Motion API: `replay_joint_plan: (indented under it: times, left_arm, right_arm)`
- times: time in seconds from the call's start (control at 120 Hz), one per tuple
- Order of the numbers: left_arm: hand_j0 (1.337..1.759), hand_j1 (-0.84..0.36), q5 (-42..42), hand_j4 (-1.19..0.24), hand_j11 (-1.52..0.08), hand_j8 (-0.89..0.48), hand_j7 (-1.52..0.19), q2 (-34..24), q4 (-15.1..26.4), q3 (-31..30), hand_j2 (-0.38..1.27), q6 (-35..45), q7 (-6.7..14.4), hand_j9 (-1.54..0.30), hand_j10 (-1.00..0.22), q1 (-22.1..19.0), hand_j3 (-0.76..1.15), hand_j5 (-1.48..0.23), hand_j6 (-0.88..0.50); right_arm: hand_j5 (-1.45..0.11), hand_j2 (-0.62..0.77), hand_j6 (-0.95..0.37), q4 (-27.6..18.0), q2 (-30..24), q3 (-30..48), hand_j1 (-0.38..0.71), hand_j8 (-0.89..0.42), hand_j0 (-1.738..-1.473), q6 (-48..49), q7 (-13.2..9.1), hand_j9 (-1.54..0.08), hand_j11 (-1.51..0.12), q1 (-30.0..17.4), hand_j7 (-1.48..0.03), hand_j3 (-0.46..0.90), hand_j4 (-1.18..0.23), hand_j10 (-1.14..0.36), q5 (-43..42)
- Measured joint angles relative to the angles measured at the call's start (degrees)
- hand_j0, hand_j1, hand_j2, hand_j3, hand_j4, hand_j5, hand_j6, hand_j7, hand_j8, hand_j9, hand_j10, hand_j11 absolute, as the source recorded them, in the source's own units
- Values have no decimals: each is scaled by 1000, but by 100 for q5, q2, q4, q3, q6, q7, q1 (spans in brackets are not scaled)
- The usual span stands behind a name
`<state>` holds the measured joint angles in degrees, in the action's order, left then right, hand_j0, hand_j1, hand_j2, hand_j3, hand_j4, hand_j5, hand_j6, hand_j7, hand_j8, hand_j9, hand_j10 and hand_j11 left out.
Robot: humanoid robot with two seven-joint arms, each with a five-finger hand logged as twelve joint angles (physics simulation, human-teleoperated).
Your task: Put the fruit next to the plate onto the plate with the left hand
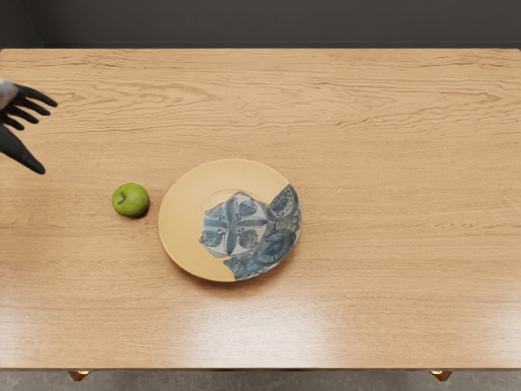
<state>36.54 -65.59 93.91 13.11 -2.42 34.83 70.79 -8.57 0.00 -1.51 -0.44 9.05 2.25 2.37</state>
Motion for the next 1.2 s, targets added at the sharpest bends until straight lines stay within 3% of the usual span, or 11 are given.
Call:
replay_joint_plan:
  times: [0.1,0.267,0.5,1.108,1.2]
  left_arm:
    - [1658,58,76,-252,-319,-253,-320,444,188,-561,52,337,10,-320,-252,414,0,-320,-253]
    - [1658,57,369,-253,-320,-254,-321,942,415,-1193,53,1067,16,-320,-252,461,0,-321,-254]
    - [1658,56,542,-252,-321,-253,-322,1657,526,-1464,53,1398,17,-321,-252,559,0,-322,-254]
    - [1658,8,807,-290,-372,-291,-373,1839,537,-2116,60,1821,17,-372,-290,633,0,-373,-291]
    - [1658,5,774,-292,-375,-293,-376,1843,515,-2496,61,1887,17,-375,-292,1312,0,-376,-293]
  right_arm:
    - [-29,-4,-23,2,0,72,-323,-23,-1658,-1,0,-29,-29,45,-29,0,-23,-22,0]
    - [-29,-4,-23,4,0,114,-323,-22,-1658,0,1,-29,-29,74,-29,0,-22,-22,0]
    - [-29,-4,-23,5,0,123,-323,-22,-1658,-4,5,-29,-29,82,-29,0,-22,-22,0]
    - [-29,-4,-23,13,0,125,-323,-23,-1658,-7,17,-29,-29,82,-29,0,-23,-22,-2]
    - [-29,-4,-23,13,0,125,-323,-23,-1658,-8,18,-29,-29,82,-29,0,-23,-22,-1]
